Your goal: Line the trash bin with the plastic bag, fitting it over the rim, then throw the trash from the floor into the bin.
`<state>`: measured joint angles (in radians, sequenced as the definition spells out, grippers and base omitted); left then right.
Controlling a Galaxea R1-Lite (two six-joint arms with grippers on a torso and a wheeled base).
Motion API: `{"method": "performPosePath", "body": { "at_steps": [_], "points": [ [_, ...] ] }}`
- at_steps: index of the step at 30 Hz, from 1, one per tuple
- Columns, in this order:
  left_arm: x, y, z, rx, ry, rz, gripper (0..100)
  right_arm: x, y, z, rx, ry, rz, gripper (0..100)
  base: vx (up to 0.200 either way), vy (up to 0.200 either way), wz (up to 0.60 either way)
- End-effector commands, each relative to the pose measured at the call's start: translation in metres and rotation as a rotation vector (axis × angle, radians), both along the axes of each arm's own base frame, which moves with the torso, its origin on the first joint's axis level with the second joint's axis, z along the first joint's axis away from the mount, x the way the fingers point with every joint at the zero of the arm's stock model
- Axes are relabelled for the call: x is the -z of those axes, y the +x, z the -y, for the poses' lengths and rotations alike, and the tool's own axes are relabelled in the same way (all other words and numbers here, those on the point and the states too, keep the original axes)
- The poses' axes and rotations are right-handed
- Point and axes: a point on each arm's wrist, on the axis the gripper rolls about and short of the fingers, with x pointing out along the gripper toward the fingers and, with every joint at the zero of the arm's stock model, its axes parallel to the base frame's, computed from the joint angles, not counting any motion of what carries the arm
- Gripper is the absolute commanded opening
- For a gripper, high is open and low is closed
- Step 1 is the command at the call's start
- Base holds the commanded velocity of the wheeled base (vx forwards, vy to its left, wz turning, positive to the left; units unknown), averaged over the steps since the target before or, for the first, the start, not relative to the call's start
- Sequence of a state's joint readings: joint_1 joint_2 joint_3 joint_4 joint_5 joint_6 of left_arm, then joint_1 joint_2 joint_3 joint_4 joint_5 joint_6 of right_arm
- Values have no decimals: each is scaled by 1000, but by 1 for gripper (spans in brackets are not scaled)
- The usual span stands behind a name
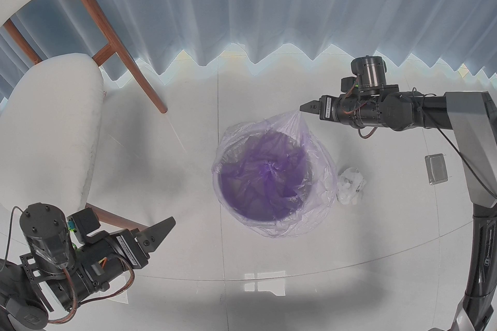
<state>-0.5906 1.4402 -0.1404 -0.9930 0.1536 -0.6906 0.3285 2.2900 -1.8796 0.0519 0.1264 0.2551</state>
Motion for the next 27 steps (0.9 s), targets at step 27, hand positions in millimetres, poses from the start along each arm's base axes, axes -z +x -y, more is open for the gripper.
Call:
{"method": "performPosePath", "body": {
  "at_steps": [27],
  "points": [
    [102,67,45,192,342,18,100,48,-125,67,302,287,53,100,0,0,0]
  ]
}}
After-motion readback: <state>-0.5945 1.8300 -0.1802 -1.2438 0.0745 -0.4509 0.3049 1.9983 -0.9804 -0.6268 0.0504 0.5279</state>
